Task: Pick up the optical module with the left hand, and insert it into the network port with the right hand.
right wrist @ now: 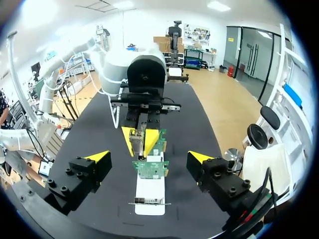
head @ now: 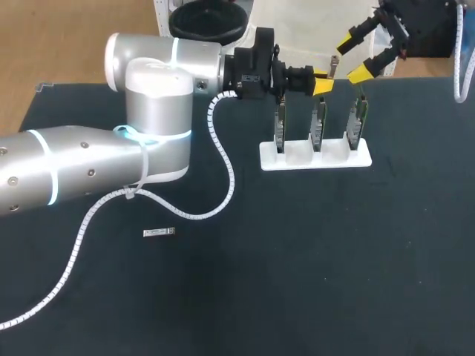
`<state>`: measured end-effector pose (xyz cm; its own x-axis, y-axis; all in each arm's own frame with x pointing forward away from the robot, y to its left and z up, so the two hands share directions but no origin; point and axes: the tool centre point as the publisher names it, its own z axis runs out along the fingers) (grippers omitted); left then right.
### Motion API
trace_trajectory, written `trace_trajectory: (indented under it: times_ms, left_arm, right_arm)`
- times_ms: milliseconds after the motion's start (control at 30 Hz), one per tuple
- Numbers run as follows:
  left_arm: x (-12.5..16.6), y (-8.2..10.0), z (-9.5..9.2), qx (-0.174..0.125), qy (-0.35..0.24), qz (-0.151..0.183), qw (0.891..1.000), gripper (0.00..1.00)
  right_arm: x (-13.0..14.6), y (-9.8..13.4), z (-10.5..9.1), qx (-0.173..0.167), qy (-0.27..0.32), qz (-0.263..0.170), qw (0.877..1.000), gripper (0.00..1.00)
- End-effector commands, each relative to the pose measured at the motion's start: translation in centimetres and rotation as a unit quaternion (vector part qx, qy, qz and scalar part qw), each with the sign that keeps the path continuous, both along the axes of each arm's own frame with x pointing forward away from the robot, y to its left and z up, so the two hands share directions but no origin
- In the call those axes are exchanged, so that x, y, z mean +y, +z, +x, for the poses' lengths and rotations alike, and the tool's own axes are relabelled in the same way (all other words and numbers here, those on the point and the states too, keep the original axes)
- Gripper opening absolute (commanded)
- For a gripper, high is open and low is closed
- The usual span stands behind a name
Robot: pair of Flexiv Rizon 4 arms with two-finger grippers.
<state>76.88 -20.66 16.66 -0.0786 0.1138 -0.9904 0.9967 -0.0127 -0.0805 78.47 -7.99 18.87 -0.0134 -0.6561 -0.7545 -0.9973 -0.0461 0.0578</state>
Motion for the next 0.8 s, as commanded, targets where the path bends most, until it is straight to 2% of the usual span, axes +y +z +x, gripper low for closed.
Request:
trace_trajectory:
  times_ms: [33,133,800]
  left_arm:
    - [-0.1,0.0,0.2,0.001,-0.002,0.0,1.0,0.0]
    - [-0.1,0.0,0.2,0.001,-0.002,0.0,1.0,0.0]
    - [-0.1,0.0,0.2,0.001,-0.002,0.0,1.0,0.0]
  right_arm:
    - [0.0,0.3,0.0,0.0,0.003,0.005,1.0,1.0]
    - [0.3,0.6,-0.3,0.003,0.004,0.023,1.0,1.0]
    - [1.9,0.8,-0.7,-0.002,0.012,0.039,0.999,1.0]
